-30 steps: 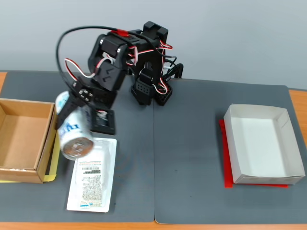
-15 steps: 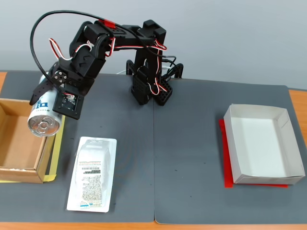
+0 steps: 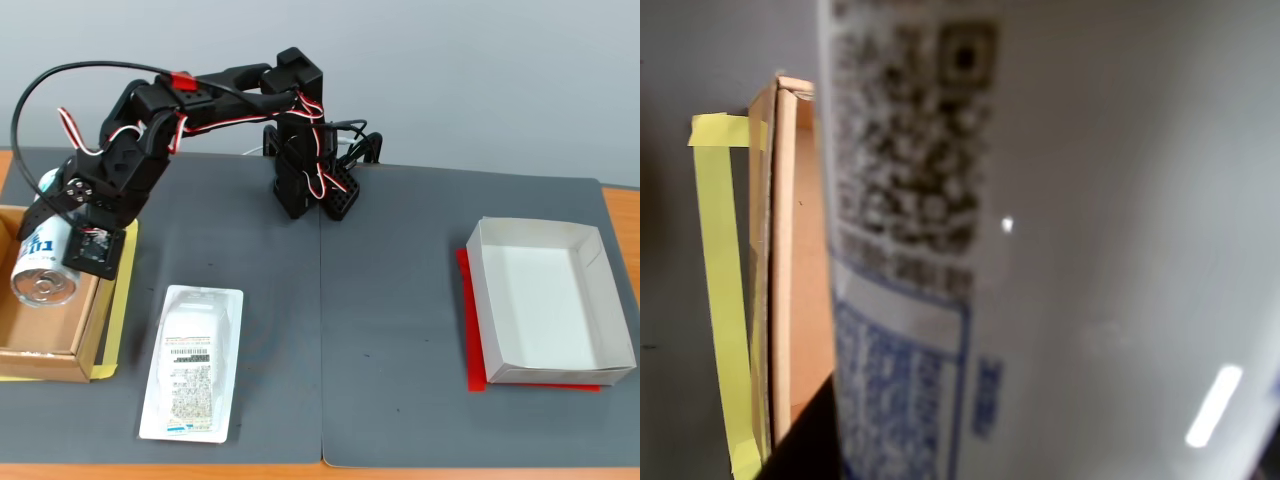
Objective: Pick the can and put it in the brown box
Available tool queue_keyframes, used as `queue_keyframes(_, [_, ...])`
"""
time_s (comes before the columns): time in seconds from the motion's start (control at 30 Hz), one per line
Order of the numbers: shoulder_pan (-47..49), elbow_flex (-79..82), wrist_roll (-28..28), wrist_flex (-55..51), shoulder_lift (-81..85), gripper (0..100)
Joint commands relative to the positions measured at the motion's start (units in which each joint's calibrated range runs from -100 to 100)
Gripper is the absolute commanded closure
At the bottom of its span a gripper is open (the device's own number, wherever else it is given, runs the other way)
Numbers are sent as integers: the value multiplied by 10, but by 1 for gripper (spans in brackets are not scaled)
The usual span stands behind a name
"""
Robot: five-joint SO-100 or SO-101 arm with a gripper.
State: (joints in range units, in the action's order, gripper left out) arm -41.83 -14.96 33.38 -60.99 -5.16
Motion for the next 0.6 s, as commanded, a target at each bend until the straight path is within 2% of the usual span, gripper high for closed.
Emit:
queue_keyframes(0.0, [-14, -34, 2, 36, -11, 91])
queue_keyframes(0.57, [-41, -63, 32, 53, -109, 91])
